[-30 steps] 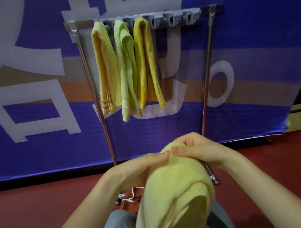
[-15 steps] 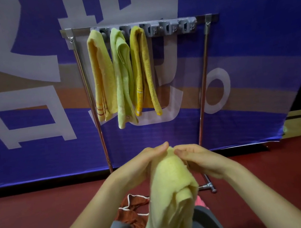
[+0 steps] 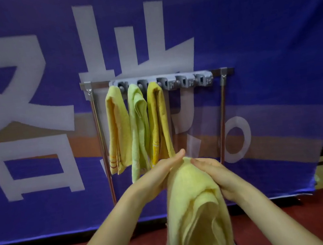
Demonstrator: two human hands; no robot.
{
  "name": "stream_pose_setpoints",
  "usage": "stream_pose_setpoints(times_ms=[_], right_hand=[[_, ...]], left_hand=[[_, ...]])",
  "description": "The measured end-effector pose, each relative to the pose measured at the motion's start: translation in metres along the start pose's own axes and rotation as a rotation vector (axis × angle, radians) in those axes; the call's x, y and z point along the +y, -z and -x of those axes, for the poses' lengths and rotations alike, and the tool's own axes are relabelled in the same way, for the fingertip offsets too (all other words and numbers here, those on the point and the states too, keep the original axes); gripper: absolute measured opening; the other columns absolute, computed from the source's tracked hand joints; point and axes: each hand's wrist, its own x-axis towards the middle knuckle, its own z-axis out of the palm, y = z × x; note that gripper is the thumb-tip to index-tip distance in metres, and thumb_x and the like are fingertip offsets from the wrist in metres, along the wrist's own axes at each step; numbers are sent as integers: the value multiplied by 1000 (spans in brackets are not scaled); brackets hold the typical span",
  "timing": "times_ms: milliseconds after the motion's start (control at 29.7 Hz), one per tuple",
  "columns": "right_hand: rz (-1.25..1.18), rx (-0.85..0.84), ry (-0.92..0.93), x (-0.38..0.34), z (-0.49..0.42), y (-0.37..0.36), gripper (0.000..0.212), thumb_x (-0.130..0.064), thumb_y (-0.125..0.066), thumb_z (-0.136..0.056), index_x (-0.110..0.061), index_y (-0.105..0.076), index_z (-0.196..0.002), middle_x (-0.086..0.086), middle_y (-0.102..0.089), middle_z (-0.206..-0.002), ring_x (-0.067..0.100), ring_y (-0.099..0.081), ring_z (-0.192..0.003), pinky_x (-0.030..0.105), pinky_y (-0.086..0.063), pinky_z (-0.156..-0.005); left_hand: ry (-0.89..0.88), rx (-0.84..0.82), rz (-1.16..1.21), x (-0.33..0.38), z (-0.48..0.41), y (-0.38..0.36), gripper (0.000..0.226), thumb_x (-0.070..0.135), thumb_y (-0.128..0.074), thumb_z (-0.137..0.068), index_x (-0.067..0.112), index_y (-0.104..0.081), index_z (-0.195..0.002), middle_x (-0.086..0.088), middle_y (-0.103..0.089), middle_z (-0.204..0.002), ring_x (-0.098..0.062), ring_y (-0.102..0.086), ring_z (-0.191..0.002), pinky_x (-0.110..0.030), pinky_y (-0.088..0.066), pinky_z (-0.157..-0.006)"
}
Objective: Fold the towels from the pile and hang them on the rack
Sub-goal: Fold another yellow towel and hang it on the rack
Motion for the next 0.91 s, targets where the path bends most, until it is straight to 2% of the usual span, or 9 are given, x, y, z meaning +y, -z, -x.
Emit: stream_pose_setpoints(times_ms=[101, 236, 337, 471, 572, 707, 774, 842, 909], right_hand=[[1, 58, 45, -28, -16, 1, 27, -28, -53, -80, -14, -68, -98, 7, -73, -90, 15, -68, -82, 24, -55, -73], [52, 103, 131, -64, -43, 9, 25, -25, -50, -88, -11, -67, -99, 8, -73, -89, 13, -69, -79, 21, -56, -70], [54, 141, 189, -84, -68, 16, 23, -22, -48, -91, -12, -67, -98, 5, -73, -85, 11, -69, -76, 21, -56, -69], [45, 229, 232, -106, -101, 38, 28, -25, -49, -91, -11, -65, -109, 9, -71, -100, 17, -67, -91, 27, -53, -82], [94, 233, 189, -117, -123, 61, 28, -30, -49, -91, -15, -68, -104, 5, -74, -96, 13, -69, -88, 23, -54, -73], [288, 285, 95, -120, -153, 90, 29, -39, -52, -88, -18, -70, -99, 0, -75, -88, 8, -69, -79, 20, -50, -66], [367, 337, 108, -124, -170, 100, 27, -36, -51, -90, -16, -69, -88, 0, -70, -78, 6, -64, -63, 16, -45, -53], [398, 399, 164, -129, -193, 108, 24, -33, -52, -90, -16, -66, -80, 1, -66, -78, 9, -58, -66, 21, -43, -57], [352, 456, 207, -137, -206, 109, 20, -29, -53, -89, -15, -66, -88, 5, -67, -86, 15, -60, -77, 26, -45, -65]], left_hand=[[-67, 78, -66, 21, -19, 11, 32, 43, -42, -90, 22, -66, -93, 13, -73, -74, 2, -67, -75, -13, -52, -69], [-164, 160, -67, 47, -55, 25, 24, 38, -47, -91, 22, -64, -97, -6, -67, -104, -20, -61, -100, -31, -47, -87], [-263, 178, 54, 68, -86, 31, 23, 28, -45, -93, 14, -63, -92, -7, -63, -89, -18, -59, -84, -27, -47, -76], [-338, 241, 146, 89, -133, 30, 24, 24, -44, -94, 15, -62, -81, -2, -62, -78, -11, -58, -72, -22, -48, -68], [-344, 260, 168, 97, -165, 34, 24, 22, -44, -94, 14, -59, -77, -4, -59, -77, -12, -56, -71, -24, -46, -69], [-332, 362, 172, 109, -204, 49, 27, 21, -45, -93, 14, -56, -69, -3, -57, -69, -6, -58, -58, -16, -48, -58], [-349, 413, 127, 115, -220, 61, 26, 23, -45, -94, 14, -57, -73, -5, -60, -77, -11, -61, -70, -21, -49, -70], [-352, 447, 21, 119, -237, 76, 23, 27, -43, -94, 15, -59, -82, -6, -61, -87, -18, -58, -87, -29, -45, -84], [-352, 469, -32, 126, -247, 85, 27, 28, -41, -95, 10, -60, -97, -10, -60, -95, -21, -54, -94, -31, -43, -86]])
